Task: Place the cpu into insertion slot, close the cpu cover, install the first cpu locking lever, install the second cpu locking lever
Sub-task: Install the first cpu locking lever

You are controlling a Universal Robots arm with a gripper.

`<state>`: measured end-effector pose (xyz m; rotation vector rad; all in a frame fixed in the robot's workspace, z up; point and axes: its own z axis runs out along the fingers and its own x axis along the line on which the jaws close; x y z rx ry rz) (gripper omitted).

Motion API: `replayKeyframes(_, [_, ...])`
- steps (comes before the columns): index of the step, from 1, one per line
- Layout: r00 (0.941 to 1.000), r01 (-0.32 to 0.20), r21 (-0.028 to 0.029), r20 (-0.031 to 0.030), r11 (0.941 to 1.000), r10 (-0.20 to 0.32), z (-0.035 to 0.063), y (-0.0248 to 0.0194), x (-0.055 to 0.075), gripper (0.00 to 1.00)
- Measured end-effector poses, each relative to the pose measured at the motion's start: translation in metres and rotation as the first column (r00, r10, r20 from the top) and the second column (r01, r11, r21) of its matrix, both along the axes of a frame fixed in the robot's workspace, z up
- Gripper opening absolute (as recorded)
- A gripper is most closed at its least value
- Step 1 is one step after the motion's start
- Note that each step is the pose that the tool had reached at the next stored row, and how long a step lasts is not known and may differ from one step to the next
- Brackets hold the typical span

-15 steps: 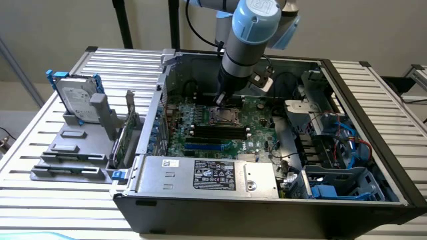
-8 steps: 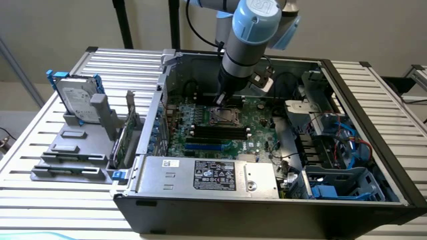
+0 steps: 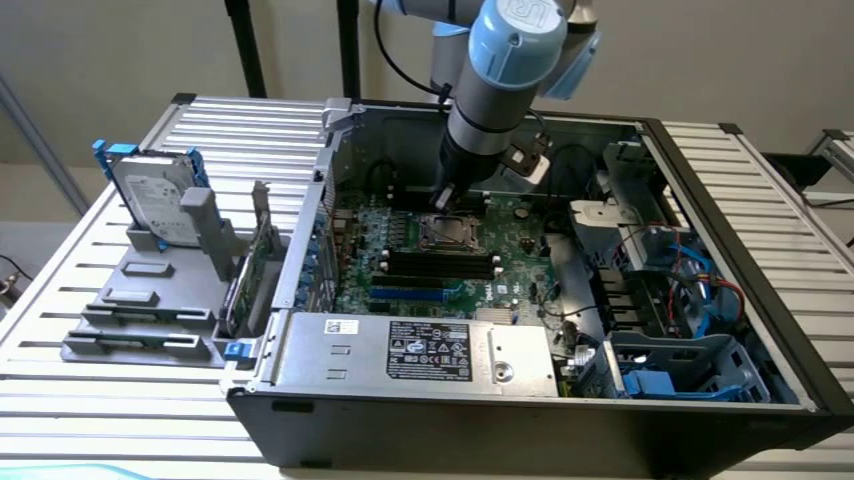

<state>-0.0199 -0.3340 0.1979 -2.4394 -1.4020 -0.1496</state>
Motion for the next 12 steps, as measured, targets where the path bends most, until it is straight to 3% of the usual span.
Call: replayKeyframes(12, [1.0000, 0.000, -0.0001, 0.0016, 1.0000, 0.000, -0.0021, 0.0000, 0.0005, 0.11])
